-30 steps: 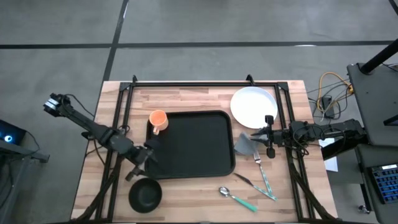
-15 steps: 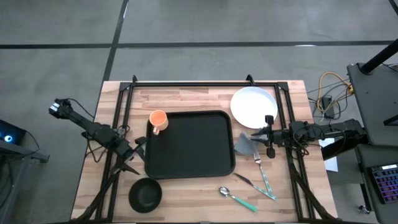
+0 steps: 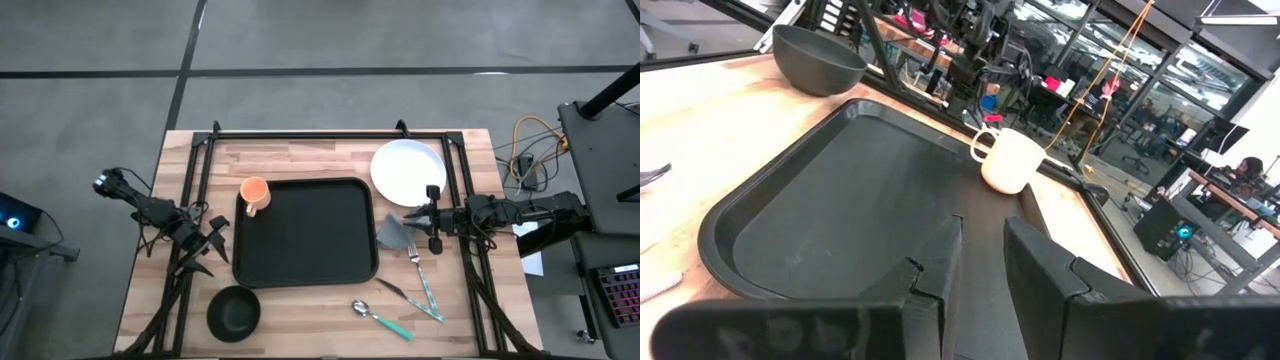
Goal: Set up tray
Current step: Put the white plate on the black tray
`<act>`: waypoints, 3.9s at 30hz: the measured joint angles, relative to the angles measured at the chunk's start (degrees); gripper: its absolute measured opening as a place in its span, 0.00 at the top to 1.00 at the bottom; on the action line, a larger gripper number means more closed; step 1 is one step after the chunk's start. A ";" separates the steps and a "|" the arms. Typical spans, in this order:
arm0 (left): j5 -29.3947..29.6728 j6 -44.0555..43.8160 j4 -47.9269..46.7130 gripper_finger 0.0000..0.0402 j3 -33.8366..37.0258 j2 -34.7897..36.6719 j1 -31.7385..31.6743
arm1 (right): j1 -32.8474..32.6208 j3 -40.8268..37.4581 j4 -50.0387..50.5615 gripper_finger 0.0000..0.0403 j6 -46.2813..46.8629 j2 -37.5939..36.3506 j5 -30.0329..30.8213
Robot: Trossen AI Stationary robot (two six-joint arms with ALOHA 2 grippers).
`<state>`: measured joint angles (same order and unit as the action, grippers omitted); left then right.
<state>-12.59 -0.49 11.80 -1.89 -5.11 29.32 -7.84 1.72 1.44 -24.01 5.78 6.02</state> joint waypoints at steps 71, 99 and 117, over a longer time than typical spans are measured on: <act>0.10 1.44 -0.89 0.50 1.29 2.76 -0.02 | 0.03 11.21 16.13 0.56 26.32 8.67 20.15; 0.10 1.42 -0.91 0.50 1.29 2.76 -0.04 | 12.81 29.67 19.40 0.56 38.10 61.48 20.50; 0.10 1.42 -0.91 0.50 1.29 2.76 -0.04 | 14.69 34.37 19.34 0.58 40.54 79.85 20.45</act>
<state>-12.49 0.93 10.90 -0.60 -2.35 29.28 6.85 36.08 20.78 16.53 85.63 26.47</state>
